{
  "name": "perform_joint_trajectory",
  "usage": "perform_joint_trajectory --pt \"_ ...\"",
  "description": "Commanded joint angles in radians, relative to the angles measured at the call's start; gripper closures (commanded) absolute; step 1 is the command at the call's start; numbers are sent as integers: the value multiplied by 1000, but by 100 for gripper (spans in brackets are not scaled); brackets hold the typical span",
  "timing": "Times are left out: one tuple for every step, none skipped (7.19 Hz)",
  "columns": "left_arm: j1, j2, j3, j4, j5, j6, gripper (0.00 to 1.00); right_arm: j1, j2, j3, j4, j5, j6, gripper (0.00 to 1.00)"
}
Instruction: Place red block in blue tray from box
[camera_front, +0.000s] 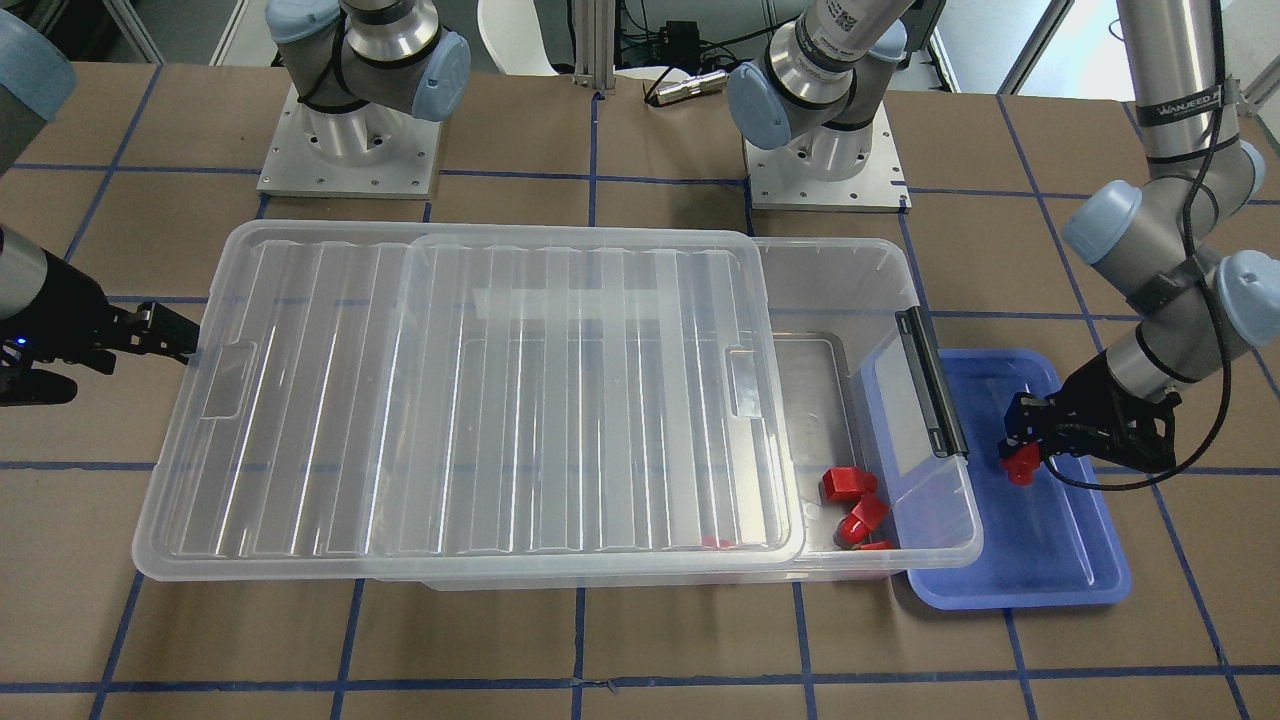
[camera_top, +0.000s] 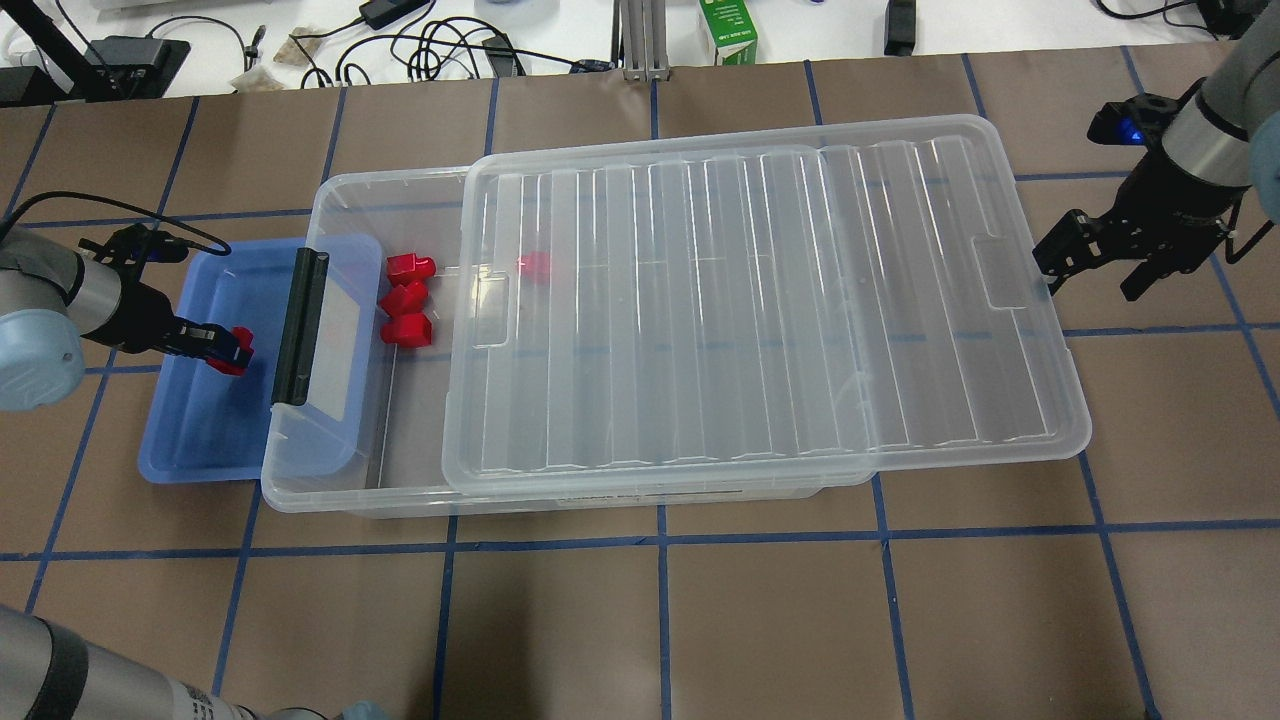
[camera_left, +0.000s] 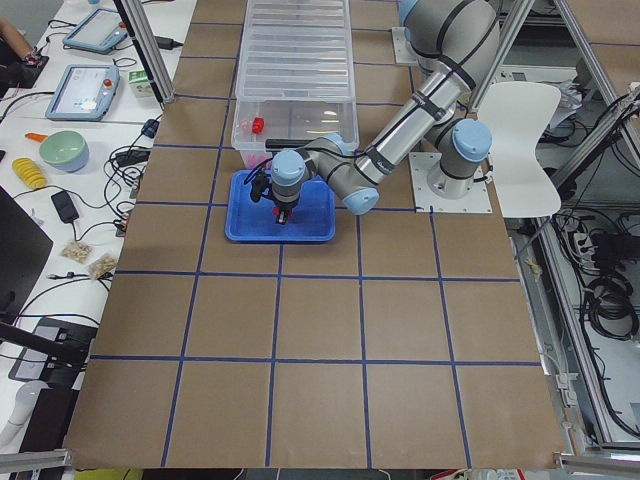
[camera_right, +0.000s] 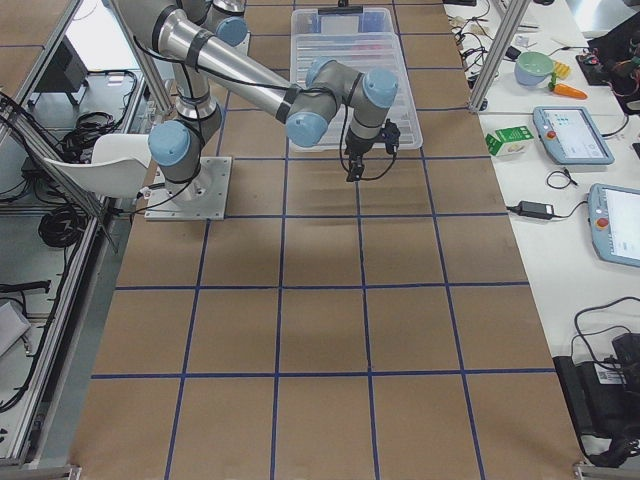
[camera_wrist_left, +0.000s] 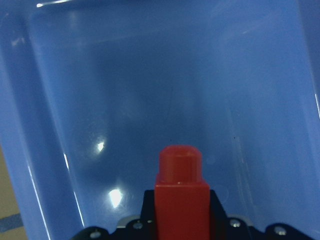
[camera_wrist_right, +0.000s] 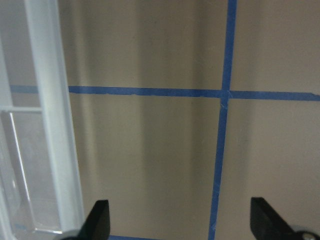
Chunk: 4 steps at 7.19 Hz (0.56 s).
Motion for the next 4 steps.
perform_joint_trajectory --pt "-1 -1 10 11 -2 -92 9 61 1 1 0 23 103 0" --pt "-4 22 17 10 6 -94 4 92 2 1 0 25 158 0" --pt "-15 50 43 -7 13 -96 0 123 2 1 -2 25 202 0" --pt "-18 86 55 -25 38 -94 0 155 2 1 -11 30 242 0"
